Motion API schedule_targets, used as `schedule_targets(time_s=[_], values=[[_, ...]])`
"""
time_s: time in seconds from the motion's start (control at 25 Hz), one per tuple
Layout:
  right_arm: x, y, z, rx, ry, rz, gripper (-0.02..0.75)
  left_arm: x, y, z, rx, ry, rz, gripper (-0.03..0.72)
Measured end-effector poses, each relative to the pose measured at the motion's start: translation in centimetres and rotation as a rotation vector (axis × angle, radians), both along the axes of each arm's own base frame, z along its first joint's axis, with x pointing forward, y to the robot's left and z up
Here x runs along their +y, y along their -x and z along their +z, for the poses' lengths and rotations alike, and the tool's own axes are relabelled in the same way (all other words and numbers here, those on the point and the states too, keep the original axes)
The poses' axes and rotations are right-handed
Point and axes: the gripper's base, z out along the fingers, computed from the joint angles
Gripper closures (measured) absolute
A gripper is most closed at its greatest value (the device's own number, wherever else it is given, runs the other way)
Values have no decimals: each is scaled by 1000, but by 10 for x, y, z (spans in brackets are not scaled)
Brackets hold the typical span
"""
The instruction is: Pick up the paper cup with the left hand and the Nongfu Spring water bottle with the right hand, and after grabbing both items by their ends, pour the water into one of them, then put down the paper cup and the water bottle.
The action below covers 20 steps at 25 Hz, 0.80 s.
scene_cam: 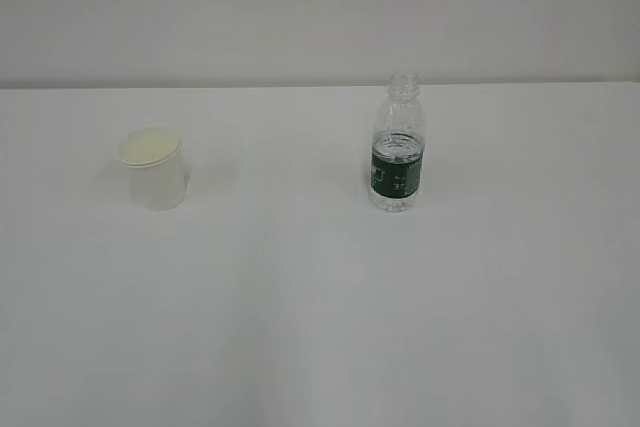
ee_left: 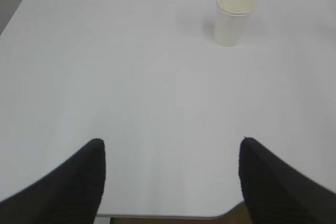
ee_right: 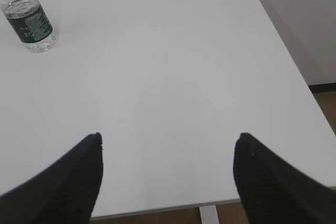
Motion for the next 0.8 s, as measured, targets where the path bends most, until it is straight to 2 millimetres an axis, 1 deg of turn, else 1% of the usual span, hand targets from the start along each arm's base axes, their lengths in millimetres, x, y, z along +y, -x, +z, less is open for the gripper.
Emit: schedule_targets(time_s=[0.8], values=[[0, 0, 0, 0, 0, 0, 154, 0, 0, 0, 0, 0, 0, 115]])
